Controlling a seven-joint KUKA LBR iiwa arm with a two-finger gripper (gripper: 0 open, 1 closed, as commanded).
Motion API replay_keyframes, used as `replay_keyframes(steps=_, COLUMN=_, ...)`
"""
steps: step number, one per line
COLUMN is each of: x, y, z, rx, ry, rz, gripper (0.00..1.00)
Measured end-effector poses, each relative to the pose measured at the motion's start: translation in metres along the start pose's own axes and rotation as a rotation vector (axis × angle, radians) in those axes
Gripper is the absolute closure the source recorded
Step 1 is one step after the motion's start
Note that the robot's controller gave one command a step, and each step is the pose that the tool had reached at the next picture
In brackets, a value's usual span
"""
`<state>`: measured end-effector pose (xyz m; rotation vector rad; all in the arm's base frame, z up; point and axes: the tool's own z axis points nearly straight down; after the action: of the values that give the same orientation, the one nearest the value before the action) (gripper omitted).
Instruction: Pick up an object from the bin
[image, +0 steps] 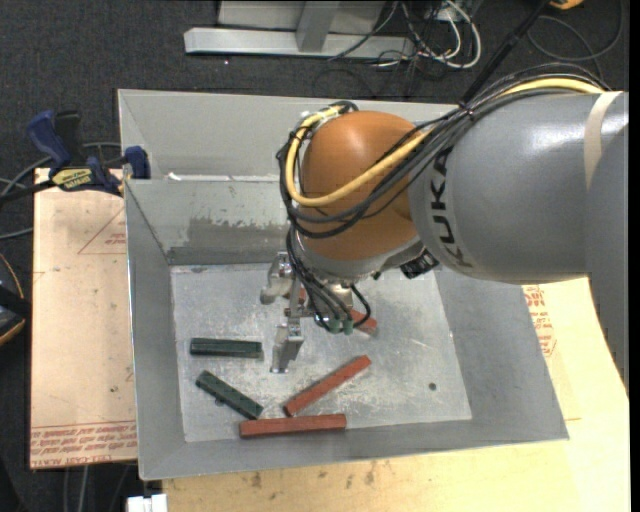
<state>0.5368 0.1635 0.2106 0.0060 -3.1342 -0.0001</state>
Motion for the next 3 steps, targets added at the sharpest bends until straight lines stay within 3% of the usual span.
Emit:
replay_keyframes(steps=1, x=-0.002, y=-0.001, z=-0.004, rx=-0.001, ry=-0.008, rz=0.003, gripper=0.00)
replay_keyframes(steps=2, x=-0.013, y=0.012, z=0.034, rx=-0.002, ry=-0.016, rz=-0.054, gripper=0.00)
replay_keyframes(steps=3, x=-0.067, y=0.002, z=0.132, rx=-0.006, ry=-0.018, rz=-0.120, gripper=1.00)
